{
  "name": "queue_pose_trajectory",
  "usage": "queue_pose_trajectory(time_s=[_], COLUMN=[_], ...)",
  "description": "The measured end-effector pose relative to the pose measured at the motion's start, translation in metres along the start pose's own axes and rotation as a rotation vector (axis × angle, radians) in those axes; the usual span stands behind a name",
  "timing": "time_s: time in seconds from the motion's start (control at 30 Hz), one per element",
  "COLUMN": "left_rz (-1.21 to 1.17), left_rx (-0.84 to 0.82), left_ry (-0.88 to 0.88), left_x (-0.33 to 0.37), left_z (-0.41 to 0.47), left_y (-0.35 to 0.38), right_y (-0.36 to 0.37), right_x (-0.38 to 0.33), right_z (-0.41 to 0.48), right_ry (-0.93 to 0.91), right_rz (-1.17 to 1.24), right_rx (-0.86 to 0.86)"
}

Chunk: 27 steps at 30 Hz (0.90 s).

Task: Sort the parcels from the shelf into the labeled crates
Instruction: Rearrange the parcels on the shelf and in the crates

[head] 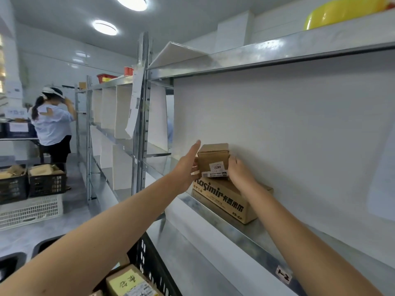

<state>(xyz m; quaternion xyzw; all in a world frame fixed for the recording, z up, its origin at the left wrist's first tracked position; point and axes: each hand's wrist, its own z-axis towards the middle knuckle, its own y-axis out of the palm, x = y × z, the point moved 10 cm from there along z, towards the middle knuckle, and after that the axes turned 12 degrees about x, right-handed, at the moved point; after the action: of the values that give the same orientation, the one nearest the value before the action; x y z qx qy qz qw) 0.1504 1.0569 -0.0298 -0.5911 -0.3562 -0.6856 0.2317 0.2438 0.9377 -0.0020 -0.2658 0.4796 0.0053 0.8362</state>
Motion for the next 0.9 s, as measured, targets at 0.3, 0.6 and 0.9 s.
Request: queue_pose_trajectory(time_s=[0.3, 0.6, 0.9], left_rz=[-0.229, -0.196, -0.044], left_rx=[0.179, 0.454, 0.643], left_ry=[0.165, 0.133, 0.123], left_x=[0.024, -0.053, -0.113], left_z=[-0.045, -0.110, -0.174], left_y=[-0.054, -0.174, -0.262], right_y=[0.005, 0.103, 0.212], right_x=[-0.067, -0.034, 0.023], right_z=[-0.033, -0.114, -0.187], right_ry=[-0.190, -0.132, 0.216], right_rz=[0.263, 0.391, 0.486], right_rx=[0.045, -0.186, -0.504])
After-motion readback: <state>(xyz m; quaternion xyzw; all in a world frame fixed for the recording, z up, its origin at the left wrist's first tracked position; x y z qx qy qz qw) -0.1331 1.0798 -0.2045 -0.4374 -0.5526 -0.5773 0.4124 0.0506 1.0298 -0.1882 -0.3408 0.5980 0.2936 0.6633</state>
